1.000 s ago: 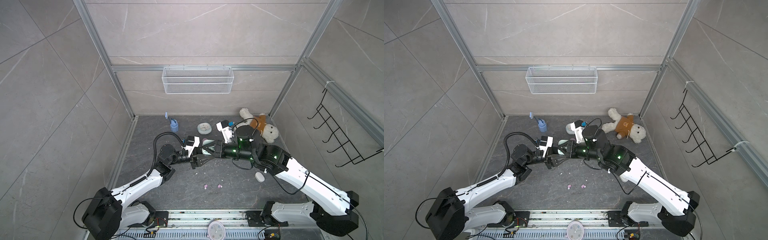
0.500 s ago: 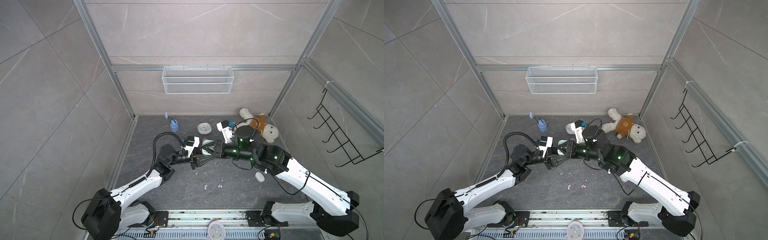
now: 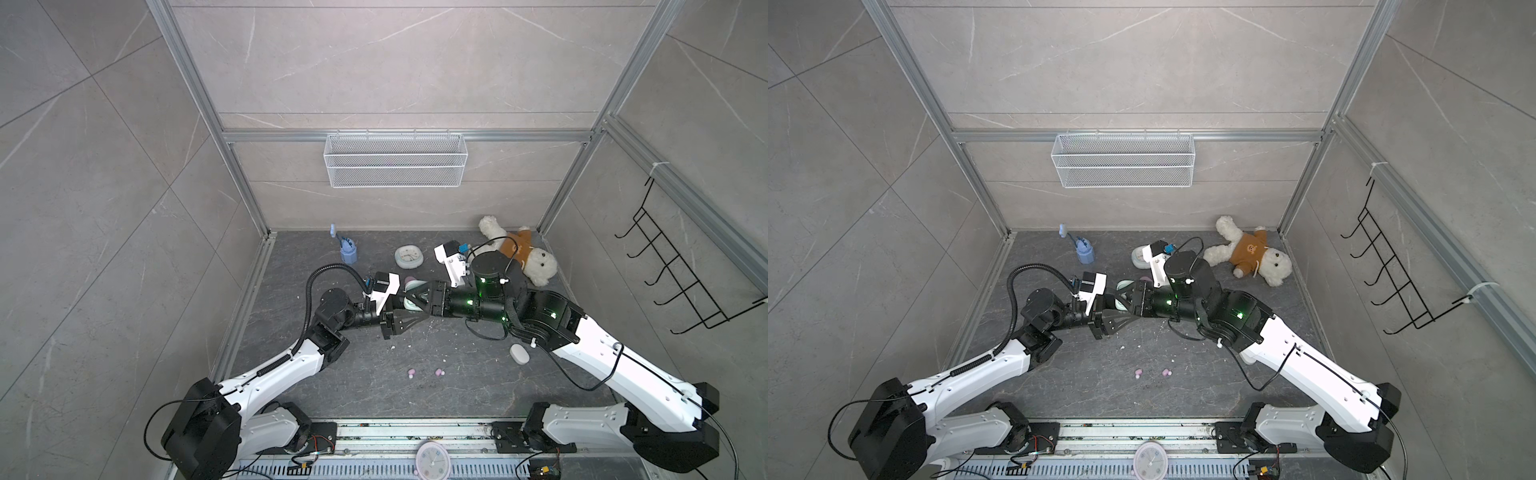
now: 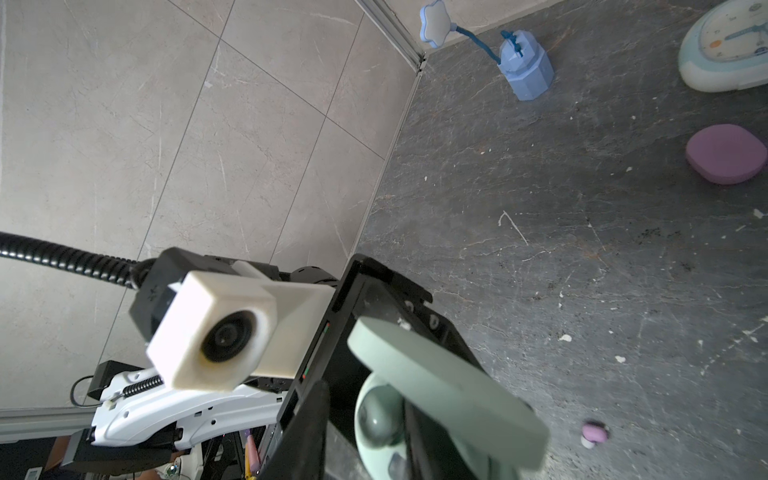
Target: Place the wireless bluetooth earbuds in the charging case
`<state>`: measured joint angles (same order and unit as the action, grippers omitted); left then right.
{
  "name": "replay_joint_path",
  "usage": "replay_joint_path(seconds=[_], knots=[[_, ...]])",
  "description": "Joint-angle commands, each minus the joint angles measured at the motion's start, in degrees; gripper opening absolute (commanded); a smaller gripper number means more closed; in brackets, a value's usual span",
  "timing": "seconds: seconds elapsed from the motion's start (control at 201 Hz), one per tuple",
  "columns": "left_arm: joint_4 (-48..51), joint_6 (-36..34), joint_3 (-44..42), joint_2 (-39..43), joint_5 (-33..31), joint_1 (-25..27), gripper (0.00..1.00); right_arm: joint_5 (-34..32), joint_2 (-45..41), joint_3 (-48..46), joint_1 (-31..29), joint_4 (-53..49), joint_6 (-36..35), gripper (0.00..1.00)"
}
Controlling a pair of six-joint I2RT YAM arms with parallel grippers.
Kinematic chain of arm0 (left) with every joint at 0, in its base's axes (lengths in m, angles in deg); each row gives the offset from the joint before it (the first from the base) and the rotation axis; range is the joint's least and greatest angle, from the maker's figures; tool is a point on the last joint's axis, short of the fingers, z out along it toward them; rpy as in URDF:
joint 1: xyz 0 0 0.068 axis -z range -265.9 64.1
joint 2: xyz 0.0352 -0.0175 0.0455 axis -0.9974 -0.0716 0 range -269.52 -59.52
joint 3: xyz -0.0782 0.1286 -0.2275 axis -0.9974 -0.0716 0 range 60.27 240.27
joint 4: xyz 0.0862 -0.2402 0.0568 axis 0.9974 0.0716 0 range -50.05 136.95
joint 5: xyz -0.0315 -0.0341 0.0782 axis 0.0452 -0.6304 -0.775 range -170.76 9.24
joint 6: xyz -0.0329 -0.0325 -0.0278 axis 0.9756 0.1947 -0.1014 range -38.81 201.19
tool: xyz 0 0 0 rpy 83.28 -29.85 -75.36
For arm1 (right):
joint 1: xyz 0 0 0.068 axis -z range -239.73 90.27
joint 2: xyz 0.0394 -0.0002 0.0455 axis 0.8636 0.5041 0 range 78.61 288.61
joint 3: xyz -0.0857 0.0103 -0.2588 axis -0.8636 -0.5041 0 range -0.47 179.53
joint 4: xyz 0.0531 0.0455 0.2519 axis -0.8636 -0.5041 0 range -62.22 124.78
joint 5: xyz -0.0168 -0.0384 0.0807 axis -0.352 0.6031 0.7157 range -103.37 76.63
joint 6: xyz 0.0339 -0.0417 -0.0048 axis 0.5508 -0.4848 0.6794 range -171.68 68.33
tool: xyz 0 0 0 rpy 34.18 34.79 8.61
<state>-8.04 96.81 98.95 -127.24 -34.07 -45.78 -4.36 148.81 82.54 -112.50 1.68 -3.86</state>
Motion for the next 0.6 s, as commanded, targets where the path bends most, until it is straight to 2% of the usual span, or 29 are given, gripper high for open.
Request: replay_joint_path(seconds=[0.0,0.254,0.448,0.592], knots=[[-5.1,0.1,1.3,2.4,0.6,-0.2,0.16,-3.5,-1.2,1.8,0.1,-5.5,-1.2,0.38],[-4.4,0.2,0.8,2.4,0.2,-0.2,0.16,-4.0,-1.0,7.6,0.1,-11.1,-2.1,0.45],[-3.8,1.4,-0.3,2.6,0.1,-0.1,0.16,-1.9,1.3,15.2,0.1,-15.7,-2.7,0.48],[-2.9,1.2,-0.9,3.3,0.1,-0.1,0.16,-4.2,4.0,21.4,0.2,-20.7,-4.8,0.49]])
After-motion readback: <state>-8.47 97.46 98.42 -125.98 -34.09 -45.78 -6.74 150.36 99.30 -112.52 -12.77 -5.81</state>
